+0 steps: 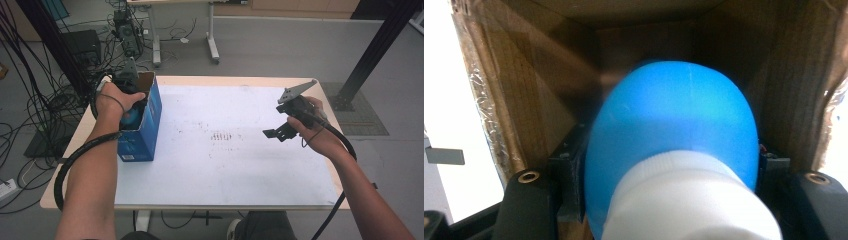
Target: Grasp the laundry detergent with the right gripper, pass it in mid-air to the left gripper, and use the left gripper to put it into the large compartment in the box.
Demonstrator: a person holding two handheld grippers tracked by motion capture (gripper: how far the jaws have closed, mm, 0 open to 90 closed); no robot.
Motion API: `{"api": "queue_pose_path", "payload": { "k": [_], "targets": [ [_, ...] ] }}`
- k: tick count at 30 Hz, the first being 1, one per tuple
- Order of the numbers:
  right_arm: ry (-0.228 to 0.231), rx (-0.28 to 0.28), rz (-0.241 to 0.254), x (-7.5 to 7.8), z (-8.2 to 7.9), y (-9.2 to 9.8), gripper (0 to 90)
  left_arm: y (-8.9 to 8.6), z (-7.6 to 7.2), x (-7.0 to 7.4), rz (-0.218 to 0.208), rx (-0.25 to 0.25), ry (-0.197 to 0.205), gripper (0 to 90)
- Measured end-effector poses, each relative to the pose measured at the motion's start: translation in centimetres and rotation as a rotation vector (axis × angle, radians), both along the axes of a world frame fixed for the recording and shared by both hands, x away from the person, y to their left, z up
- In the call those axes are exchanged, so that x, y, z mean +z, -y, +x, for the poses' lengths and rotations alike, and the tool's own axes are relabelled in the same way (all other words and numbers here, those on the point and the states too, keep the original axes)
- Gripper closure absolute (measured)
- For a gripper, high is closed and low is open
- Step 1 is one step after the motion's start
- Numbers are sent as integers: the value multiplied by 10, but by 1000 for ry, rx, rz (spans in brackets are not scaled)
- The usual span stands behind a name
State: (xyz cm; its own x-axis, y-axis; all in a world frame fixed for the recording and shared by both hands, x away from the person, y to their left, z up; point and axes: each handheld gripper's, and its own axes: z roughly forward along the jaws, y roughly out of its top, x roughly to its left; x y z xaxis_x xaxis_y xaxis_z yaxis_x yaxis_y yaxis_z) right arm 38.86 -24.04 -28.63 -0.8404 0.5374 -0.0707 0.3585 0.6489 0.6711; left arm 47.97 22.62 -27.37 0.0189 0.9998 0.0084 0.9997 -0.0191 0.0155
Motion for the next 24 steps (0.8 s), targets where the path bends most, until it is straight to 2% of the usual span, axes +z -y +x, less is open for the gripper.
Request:
{"api": "queue_pose_path", "payload": {
  "k": [24],
  "targets": [
    [2,1,-4,2,0,1,4,1,0,0,2,-4,-5,360]
  ]
}}
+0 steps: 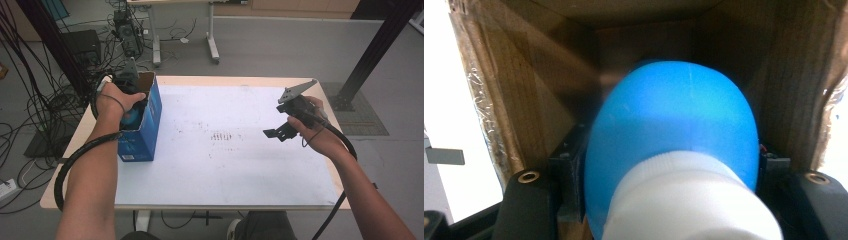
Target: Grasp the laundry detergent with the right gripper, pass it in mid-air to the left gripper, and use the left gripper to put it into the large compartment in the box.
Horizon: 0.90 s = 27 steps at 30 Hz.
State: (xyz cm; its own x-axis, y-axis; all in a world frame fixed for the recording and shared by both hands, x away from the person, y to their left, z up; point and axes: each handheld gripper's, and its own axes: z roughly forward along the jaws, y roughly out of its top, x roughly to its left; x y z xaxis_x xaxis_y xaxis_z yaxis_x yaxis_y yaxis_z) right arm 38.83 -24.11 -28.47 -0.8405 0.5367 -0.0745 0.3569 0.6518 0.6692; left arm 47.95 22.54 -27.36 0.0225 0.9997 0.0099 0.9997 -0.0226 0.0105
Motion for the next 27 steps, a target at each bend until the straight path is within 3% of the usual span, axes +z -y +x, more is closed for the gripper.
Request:
{"api": "queue_pose_path", "payload": {
  "k": [27],
  "targets": [
    [-4,0,-4,-3,0,0,4,-1,-1,0,-8,-2,4,360]
  ]
}}
